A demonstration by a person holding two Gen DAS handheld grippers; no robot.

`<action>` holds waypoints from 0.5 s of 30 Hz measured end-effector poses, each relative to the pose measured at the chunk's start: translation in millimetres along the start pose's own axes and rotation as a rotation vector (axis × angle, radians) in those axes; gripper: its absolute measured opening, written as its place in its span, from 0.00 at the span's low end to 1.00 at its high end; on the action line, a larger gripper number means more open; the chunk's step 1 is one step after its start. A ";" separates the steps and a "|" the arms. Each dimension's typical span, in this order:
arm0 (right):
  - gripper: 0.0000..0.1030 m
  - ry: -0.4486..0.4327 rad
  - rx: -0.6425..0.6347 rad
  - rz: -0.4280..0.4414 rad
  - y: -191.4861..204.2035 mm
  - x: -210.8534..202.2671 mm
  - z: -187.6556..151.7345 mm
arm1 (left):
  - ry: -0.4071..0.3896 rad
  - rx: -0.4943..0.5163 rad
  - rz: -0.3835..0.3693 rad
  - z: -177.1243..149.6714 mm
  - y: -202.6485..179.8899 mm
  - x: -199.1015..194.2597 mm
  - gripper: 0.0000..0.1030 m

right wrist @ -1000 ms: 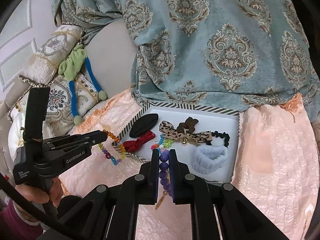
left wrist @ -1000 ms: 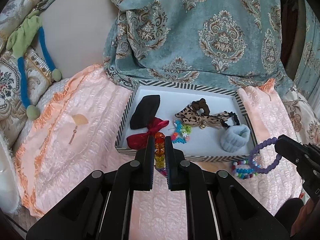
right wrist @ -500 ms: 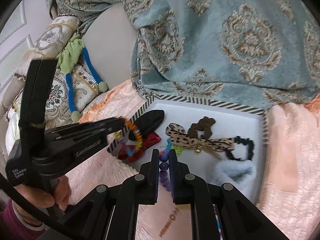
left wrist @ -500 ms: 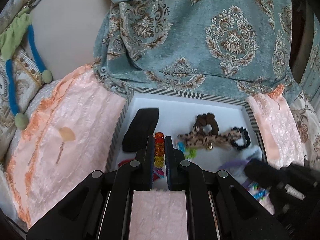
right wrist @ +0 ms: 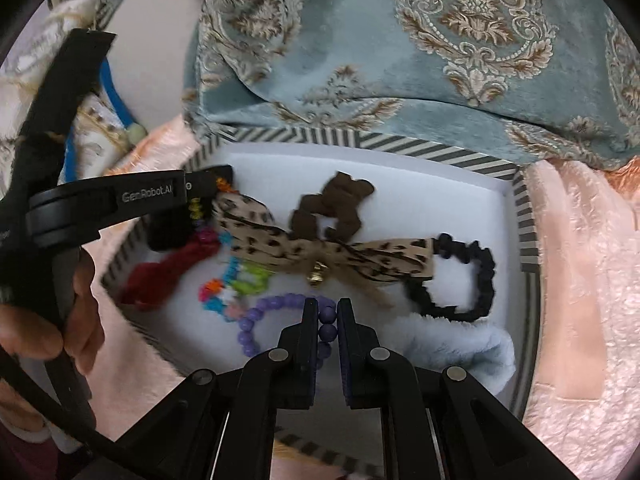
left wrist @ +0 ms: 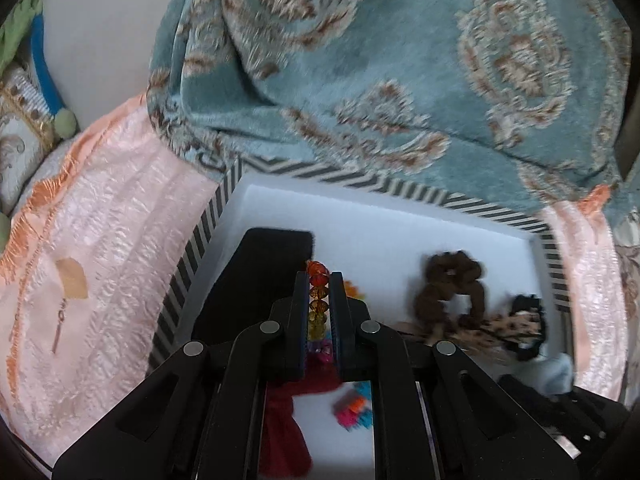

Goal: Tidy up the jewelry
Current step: 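Carry both bracelets over the tray, lower them in and open both tools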

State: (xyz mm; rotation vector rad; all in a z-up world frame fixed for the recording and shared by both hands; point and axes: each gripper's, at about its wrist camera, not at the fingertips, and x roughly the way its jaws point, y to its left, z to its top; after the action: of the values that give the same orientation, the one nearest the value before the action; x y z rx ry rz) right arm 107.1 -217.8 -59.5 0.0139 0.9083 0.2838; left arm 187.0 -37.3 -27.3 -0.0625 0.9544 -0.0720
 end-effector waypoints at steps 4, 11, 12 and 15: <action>0.30 0.006 -0.034 -0.001 7.5 0.4 -1.4 | 0.009 -0.014 0.015 -5.7 2.7 5.9 0.17; 0.43 -0.040 -0.033 0.044 18.5 -21.5 -10.9 | -0.041 -0.028 0.027 -14.1 7.6 -19.1 0.50; 0.43 -0.048 -0.025 0.048 18.7 -26.7 -12.4 | -0.054 -0.022 0.037 -16.4 7.5 -25.6 0.50; 0.44 -0.074 -0.008 0.055 19.7 -45.0 -17.5 | -0.077 -0.008 0.060 -24.4 6.4 -43.6 0.51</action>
State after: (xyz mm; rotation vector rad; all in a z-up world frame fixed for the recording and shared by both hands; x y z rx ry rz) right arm 62.7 -211.9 -32.9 0.0416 0.8340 0.3366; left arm 142.2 -27.6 -6.5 -0.0438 0.8785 -0.0106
